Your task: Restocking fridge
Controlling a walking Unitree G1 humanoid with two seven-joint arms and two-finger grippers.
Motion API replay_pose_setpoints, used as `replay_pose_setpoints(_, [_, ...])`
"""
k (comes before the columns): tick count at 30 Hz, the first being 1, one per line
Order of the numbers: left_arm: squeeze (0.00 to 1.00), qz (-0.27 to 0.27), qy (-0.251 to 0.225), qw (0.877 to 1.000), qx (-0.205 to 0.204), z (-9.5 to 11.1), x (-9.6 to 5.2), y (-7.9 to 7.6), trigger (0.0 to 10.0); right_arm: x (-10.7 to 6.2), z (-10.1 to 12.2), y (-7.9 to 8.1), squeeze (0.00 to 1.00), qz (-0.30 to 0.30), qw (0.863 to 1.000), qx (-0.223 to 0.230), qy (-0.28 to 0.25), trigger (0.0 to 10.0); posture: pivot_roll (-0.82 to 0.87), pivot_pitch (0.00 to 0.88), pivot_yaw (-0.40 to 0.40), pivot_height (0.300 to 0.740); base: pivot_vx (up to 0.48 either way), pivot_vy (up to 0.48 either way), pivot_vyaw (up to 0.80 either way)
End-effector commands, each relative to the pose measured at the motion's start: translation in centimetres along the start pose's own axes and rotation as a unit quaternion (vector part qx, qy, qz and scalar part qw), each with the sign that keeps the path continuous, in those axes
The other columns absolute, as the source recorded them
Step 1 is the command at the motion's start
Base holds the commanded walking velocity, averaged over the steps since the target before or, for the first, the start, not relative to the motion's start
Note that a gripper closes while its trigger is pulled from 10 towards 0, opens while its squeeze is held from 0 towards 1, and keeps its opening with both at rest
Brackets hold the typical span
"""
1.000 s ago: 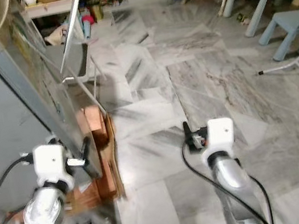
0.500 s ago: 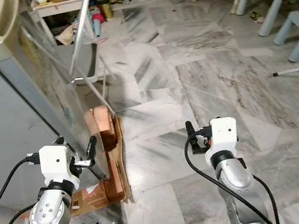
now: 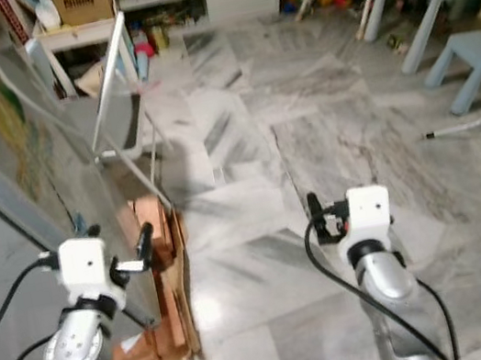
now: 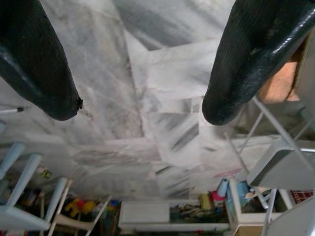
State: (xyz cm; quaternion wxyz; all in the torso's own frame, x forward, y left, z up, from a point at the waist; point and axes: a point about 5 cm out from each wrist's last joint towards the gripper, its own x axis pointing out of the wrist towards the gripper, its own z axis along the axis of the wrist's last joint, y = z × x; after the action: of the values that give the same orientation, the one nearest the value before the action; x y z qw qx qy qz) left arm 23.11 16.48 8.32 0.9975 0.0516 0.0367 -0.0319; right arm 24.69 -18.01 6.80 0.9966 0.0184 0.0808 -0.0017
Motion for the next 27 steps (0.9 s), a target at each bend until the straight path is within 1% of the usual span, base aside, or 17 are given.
replay_pose_setpoints(1, [0.00, 0.037, 0.010, 0.999, 0.005, -0.3, -0.2, 0.8, 10.0, -0.1, 0.0, 0.1, 0.00, 0.001, 1.000, -0.004, 0.003, 10.0, -0.02, 0.054, -0.030, 0.740, 0.000, 0.000, 0.00])
replay_pose_setpoints(2, [0.00, 0.037, 0.010, 0.999, 0.005, -0.3, -0.2, 0.8, 10.0, -0.1, 0.0, 0.1, 0.00, 0.001, 1.000, -0.004, 0.003, 10.0, -0.02, 0.054, -0.030, 0.740, 0.000, 0.000, 0.00])
replay_pose_setpoints(3, [0.00, 0.062, 0.014, 0.998, 0.006, -0.4, -0.2, 1.4, 10.0, -0.1, 0.0, 0.1, 0.00, 0.002, 1.000, -0.004, 0.004, 10.0, -0.02, 0.055, -0.031, 0.740, 0.000, 0.000, 0.00])
replay_pose_setpoints(5, [0.00, 0.085, 0.018, 0.996, 0.009, -0.4, -0.1, 2.0, 10.0, -0.2, -0.1, 0.1, 0.00, 0.003, 1.000, -0.004, 0.006, 10.0, -0.02, 0.055, -0.031, 0.740, 0.000, 0.000, 0.00])
replay_pose_setpoints(6, [0.00, 0.105, 0.022, 0.994, 0.011, -0.5, 0.0, 2.5, 10.0, -0.2, -0.1, 0.1, 0.00, 0.004, 1.000, -0.003, 0.007, 10.0, -0.02, 0.059, -0.030, 0.740, 0.000, 0.000, 0.00])
replay_pose_setpoints(7, [0.00, 0.109, 0.023, 0.994, 0.011, -0.5, 0.0, 2.7, 10.0, -0.2, 0.0, 0.1, 0.00, 0.005, 1.000, -0.003, 0.007, 10.0, -0.02, 0.063, -0.029, 0.740, 0.000, 0.000, 0.00])
replay_pose_setpoints(9, [0.00, 0.104, 0.026, 0.994, 0.001, -0.5, 0.2, 2.7, 10.0, -0.4, 0.0, 0.3, 0.00, 0.018, 1.000, -0.016, 0.003, 10.0, -0.02, 0.064, -0.028, 0.740, 0.000, 0.000, 0.00])
replay_pose_setpoints(10, [0.00, 0.101, 0.025, 0.995, -0.001, -0.5, 0.3, 2.7, 10.0, -0.4, 0.0, 0.3, 0.00, 0.018, 1.000, -0.016, 0.003, 10.0, -0.02, 0.065, -0.028, 0.740, 0.000, 0.000, 0.00])
replay_pose_setpoints(14, [0.00, 0.082, 0.019, 0.996, -0.011, -0.2, 0.9, 2.1, 10.0, -0.6, -0.1, 0.3, 0.00, 0.013, 1.000, -0.015, 0.007, 10.0, -0.03, 0.072, -0.025, 0.740, 0.000, 0.000, 0.80])
replay_pose_setpoints(16, [0.00, 0.083, 0.018, 0.996, -0.006, -0.1, 1.0, 2.0, 10.0, -0.7, -0.2, 0.3, 0.00, 0.009, 1.000, -0.011, 0.009, 10.0, -0.03, 0.073, -0.025, 0.740, 0.000, 0.000, 0.46])
replay_pose_setpoints(18, [0.00, 0.086, 0.018, 0.996, -0.005, -0.1, 1.1, 2.0, 10.0, -0.8, -0.2, 0.3, 0.00, 0.009, 1.000, -0.012, 0.009, 10.0, -0.03, 0.074, -0.024, 0.740, 0.000, 0.000, 0.00])
replay_pose_setpoints(21, [0.00, 0.090, 0.020, 0.996, -0.012, 0.0, 1.7, 2.2, 10.0, -0.9, -0.3, 0.2, 0.00, 0.009, 1.000, -0.013, 0.011, 10.0, -0.03, 0.074, -0.026, 0.740, 0.000, 0.000, 0.00])
replay_pose_setpoints(27, [0.00, 0.043, 0.011, 0.999, -0.031, 0.6, 2.6, 1.7, 10.0, -0.9, -0.3, 0.3, 0.00, 0.011, 1.000, -0.013, 0.014, 10.0, -0.03, 0.081, -0.032, 0.740, 0.000, 0.000, 0.00])
